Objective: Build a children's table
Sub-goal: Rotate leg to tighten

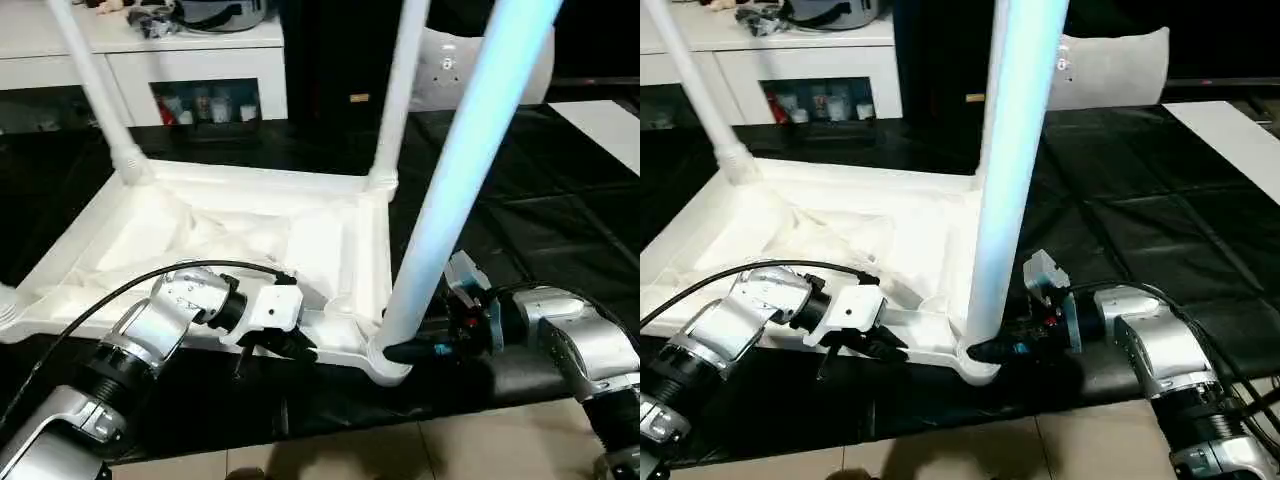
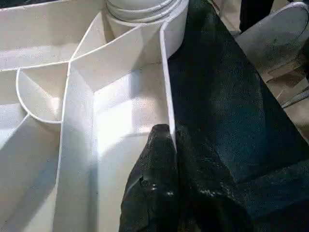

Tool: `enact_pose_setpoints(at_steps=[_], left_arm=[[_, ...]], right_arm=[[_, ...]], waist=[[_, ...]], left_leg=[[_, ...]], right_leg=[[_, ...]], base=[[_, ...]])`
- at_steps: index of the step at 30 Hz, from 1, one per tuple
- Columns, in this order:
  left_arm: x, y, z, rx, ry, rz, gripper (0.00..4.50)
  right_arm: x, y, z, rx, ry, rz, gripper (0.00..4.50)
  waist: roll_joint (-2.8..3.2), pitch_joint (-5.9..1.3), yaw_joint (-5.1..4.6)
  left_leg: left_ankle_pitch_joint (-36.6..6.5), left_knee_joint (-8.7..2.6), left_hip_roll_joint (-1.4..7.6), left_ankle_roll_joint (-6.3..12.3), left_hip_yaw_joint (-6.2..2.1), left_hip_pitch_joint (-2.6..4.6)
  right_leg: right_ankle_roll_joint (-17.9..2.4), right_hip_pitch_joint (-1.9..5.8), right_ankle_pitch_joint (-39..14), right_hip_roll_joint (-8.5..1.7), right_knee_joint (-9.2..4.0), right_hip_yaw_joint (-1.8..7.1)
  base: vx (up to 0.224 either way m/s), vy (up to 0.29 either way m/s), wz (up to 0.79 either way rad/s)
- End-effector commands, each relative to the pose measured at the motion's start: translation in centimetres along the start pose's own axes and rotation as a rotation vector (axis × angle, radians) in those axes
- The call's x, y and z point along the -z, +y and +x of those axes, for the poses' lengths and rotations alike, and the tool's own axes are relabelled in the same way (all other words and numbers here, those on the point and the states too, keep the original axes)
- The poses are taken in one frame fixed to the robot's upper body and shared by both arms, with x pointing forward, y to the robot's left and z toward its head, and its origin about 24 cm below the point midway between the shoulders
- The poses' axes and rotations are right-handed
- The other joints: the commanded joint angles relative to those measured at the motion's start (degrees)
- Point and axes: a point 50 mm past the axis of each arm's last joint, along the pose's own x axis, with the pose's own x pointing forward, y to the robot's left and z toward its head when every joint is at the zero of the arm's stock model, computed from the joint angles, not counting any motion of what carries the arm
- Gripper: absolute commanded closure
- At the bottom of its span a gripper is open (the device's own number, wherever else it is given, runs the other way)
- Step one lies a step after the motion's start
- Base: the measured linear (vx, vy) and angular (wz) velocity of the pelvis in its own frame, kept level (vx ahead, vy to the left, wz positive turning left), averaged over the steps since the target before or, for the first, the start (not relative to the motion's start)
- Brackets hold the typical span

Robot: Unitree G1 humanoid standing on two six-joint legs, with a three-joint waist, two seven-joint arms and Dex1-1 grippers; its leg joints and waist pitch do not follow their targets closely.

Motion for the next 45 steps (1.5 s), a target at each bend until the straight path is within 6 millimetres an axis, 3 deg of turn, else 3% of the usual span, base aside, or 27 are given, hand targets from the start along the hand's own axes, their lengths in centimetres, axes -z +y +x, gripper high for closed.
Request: enact_pose_setpoints(at_steps=[1,7,11,14,15,16,17,18,19,21,24,26,28,29,30,35,36,37,38,40,41,45], left_arm=[[-0.7,-0.4,1.0,0.105,0.018,0.066,4.50],[-0.6,-0.3,1.2,0.077,-0.001,0.046,4.50],[-0.9,-0.1,1.3,0.032,-0.048,-0.006,4.50],[-1.3,0.1,1.5,0.005,-0.090,-0.034,4.50],[-1.8,0.7,1.9,-0.083,-0.112,-0.108,4.50],[-1.8,0.7,1.9,-0.083,-0.112,-0.108,4.50],[-2.0,1.0,2.1,-0.130,-0.116,-0.138,4.50],[-2.2,1.3,2.2,-0.169,-0.120,-0.154,4.50],[-2.5,2.1,2.5,-0.265,-0.130,-0.198,4.50],[-2.8,3.0,3.0,-0.368,-0.129,-0.257,4.50],[-3.1,4.0,3.5,-0.481,-0.117,-0.315,4.50],[-3.5,4.5,4.0,-0.544,-0.117,-0.343,4.50],[-3.8,4.6,4.4,-0.567,-0.112,-0.350,4.50],[-3.9,4.5,4.6,-0.568,-0.109,-0.349,4.50],[-3.9,4.5,4.6,-0.568,-0.109,-0.349,4.50],[-3.5,4.4,4.1,-0.574,-0.071,-0.314,4.50],[-3.5,4.4,4.1,-0.575,-0.069,-0.312,4.50],[-3.3,4.4,3.9,-0.572,-0.062,-0.302,4.50],[-3.2,4.3,3.7,-0.564,-0.056,-0.292,4.50],[-2.7,4.0,3.1,-0.527,-0.047,-0.244,4.50],[-2.5,3.9,2.8,-0.508,-0.042,-0.225,4.50],[-1.5,2.8,1.9,-0.392,-0.026,-0.153,4.50]], right_arm=[[-0.6,0.1,0.2,-0.011,-0.024,-0.022,1.85],[-0.4,0.6,0.9,-0.054,-0.043,0.008,2.32],[-0.5,0.4,1.0,-0.011,-0.078,0.040,2.35],[-0.5,0.1,1.1,0.044,-0.100,0.061,2.35],[-0.7,-1.5,1.8,0.248,-0.120,0.093,2.37],[-0.7,-1.5,1.8,0.248,-0.120,0.093,2.38],[-0.8,-2.3,2.1,0.359,-0.126,0.108,2.38],[-0.9,-2.9,2.2,0.431,-0.125,0.119,2.38],[-1.0,-4.1,2.5,0.588,-0.124,0.147,2.39],[-1.1,-5.2,2.7,0.746,-0.128,0.189,2.42],[-1.3,-6.2,3.1,0.894,-0.148,0.226,2.42],[-1.4,-6.4,3.5,0.908,-0.175,0.207,2.42],[-1.4,-6.3,3.8,0.899,-0.176,0.189,2.42],[-1.4,-6.2,4.0,0.884,-0.191,0.200,1.90],[-1.4,-6.2,4.0,0.883,-0.192,0.200,1.90],[-1.7,-6.0,3.7,0.843,-0.239,0.191,1.49],[-1.7,-6.0,3.7,0.843,-0.239,0.189,1.42],[-1.7,-5.9,3.5,0.838,-0.239,0.180,1.35],[-1.6,-5.8,3.2,0.819,-0.239,0.162,1.23],[-1.5,-5.4,2.3,0.751,-0.227,0.116,1.03],[-1.4,-5.2,1.9,0.715,-0.218,0.093,1.03],[-0.7,-4.0,0.1,0.557,-0.119,0.006,0.62]], waist=[[-0.52,-3.72,-0.14],[-0.29,-3.60,-0.18],[-0.33,-3.52,-0.17],[-0.38,-3.27,-0.37],[-0.31,-3.16,-0.58],[-0.26,-3.00,-0.83],[-0.37,-2.99,-0.97],[-0.50,-3.03,-1.54],[-0.10,-2.85,-2.50],[-0.05,-2.93,-3.91],[-0.01,-3.23,-6.05],[-0.07,-3.52,-6.37],[-0.14,-3.75,-6.25],[-0.70,-3.70,-6.22],[-0.39,-3.72,-5.93],[-0.09,-3.94,-4.94],[-0.14,-3.90,-4.90],[0.20,-3.87,-4.67],[-0.02,-3.84,-4.61],[0.60,-3.82,-4.26],[0.34,-3.77,-4.15],[0.66,-3.74,-3.55]], left_leg=[[-9.5,-3.86,2.54,3.84,-0.10,-0.03],[-11.0,-3.91,2.41,3.30,-0.14,0.03],[-11.0,-3.96,2.42,3.21,-0.15,-0.01],[-12.4,-3.98,2.17,2.68,-0.13,0.16],[-12.9,-4.08,2.24,2.08,-0.23,0.31],[-13.4,-4.07,2.16,1.59,-0.22,0.42],[-14.0,-3.94,1.82,1.31,-0.25,0.55],[-14.0,-3.89,1.54,0.57,-0.42,0.20],[-15.0,-4.01,1.61,0.05,-0.68,-0.05],[-17.4,-3.62,1.34,-0.72,-0.96,0.22],[-18.3,-3.47,1.25,0.50,-1.23,-0.18],[-16.1,-3.40,1.18,1.74,-0.98,-0.43],[-13.4,-3.46,1.37,3.05,-0.85,-0.78],[-13.0,-3.47,1.48,3.54,-0.73,-0.79],[-11.7,-3.37,1.44,4.14,-0.61,-0.75],[-8.0,-3.40,1.79,4.99,-0.57,-1.01],[-8.1,-3.42,1.80,5.02,-0.55,-0.96],[-8.3,-3.45,1.80,4.92,-0.54,-0.89],[-8.8,-3.44,1.72,4.83,-0.44,-0.90],[-10.0,-3.50,1.76,4.61,-0.51,-0.70],[-10.9,-3.53,1.88,4.93,-0.48,-0.73],[-10.7,-3.60,2.01,4.90,-0.57,-0.66]], right_leg=[[-7.9,3.40,-19.0,-3.83,-3.90,3.69],[-7.0,3.46,-21.6,-3.86,-4.33,3.54],[-6.7,3.43,-22.3,-3.82,-4.45,3.48],[-5.2,3.32,-26.8,-3.86,-5.11,3.24],[-4.9,3.14,-28.1,-3.88,-5.18,3.23],[-4.6,2.91,-29.2,-3.84,-5.37,3.14],[-4.0,2.90,-30.9,-3.84,-5.74,2.79],[-3.0,3.22,-32.3,-3.83,-5.81,2.46],[-2.0,3.27,-33.2,-3.71,-6.06,2.18],[-0.9,3.08,-34.9,-3.69,-6.62,1.47],[-1.2,3.37,-32.2,-3.72,-6.73,1.27],[-2.5,3.44,-28.7,-3.78,-6.50,1.73],[-4.4,3.48,-24.5,-3.63,-5.73,2.16],[-4.7,3.38,-24.2,-3.53,-5.76,2.23],[-5.4,3.42,-23.4,-3.69,-5.56,2.37],[-7.5,3.65,-17.5,-3.61,-4.58,2.79],[-7.6,3.60,-17.3,-3.59,-4.56,2.81],[-7.8,3.66,-17.3,-3.66,-4.51,2.82],[-7.5,3.66,-18.0,-3.63,-4.69,2.80],[-7.3,3.65,-18.8,-3.58,-4.72,2.78],[-6.9,3.67,-18.8,-3.54,-4.88,2.83],[-8.0,3.67,-17.4,-3.56,-4.54,2.90]], base=[[0.000,0.000,0.00],[0.000,0.000,0.00],[0.000,0.000,0.00],[0.000,0.000,0.00],[0.000,0.000,0.00],[0.000,0.000,0.00],[0.000,0.000,0.00],[0.000,0.000,0.00],[0.000,0.000,0.00],[0.000,0.000,0.00],[0.000,0.000,0.00],[0.000,0.000,0.00],[0.000,0.000,0.00],[0.000,0.000,0.00],[0.000,0.000,0.00],[0.000,0.000,0.00],[0.000,0.000,0.00],[0.000,0.000,0.00],[0.000,0.000,0.00],[0.000,0.000,0.00],[0.000,0.000,0.00],[0.000,0.000,0.00]])
